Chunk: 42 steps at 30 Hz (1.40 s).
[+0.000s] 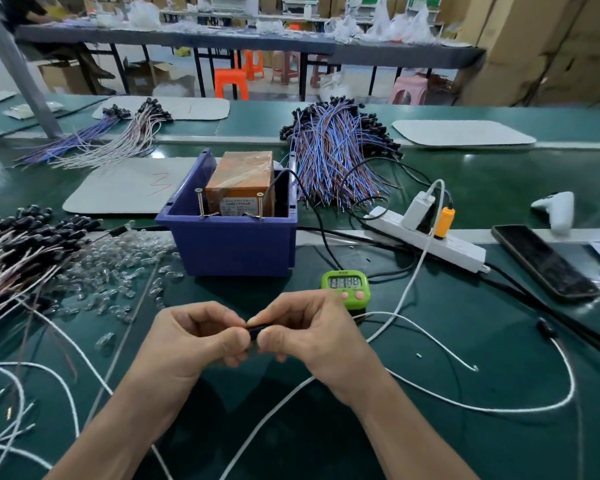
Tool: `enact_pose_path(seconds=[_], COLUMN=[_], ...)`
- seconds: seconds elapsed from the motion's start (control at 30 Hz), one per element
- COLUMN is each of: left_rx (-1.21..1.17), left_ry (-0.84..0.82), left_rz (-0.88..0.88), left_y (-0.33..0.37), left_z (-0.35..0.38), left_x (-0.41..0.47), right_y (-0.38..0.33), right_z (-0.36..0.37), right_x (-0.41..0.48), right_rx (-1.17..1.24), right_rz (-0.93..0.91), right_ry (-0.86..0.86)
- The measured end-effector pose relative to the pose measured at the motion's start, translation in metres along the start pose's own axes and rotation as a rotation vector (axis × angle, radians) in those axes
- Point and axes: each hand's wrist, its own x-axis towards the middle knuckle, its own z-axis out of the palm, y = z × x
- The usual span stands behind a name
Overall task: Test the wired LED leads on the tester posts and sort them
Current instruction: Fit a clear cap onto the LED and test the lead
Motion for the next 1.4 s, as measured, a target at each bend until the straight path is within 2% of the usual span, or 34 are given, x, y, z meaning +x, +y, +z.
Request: enact_pose_path(seconds=[0.27,0.57,0.73,1.2,1.4], left_rx=[0.031,-0.087,-0.076,-0.112,-0.036], left_ry=[-0.030,-0.096,-0.092,-0.080,-0.038], left_rz=[0.051,0.040,0.043,-0.010,-0.039], left_y=[0.001,-0.002,-0.002,-0.001,-0.001], left_z=[-0.003,-0.003,-0.003,-0.006,-0.002], left_x=[-0.003,0.000,-0.002,-0.003,0.000], right_y=[0.001,0.004,0.005,0.005,0.004], right_z=[0.005,0.006,0.007,0.014,0.014], right_x=[-0.001,-0.001,0.000,-0.001,0.000], right_rx=[0.038,0.125,0.141,0.116,-0.037], right_rz=[0.011,0.000,-0.004,-0.004,-0.044], right_ry=[-0.022,-0.069,-0.095,-0.047,0.044])
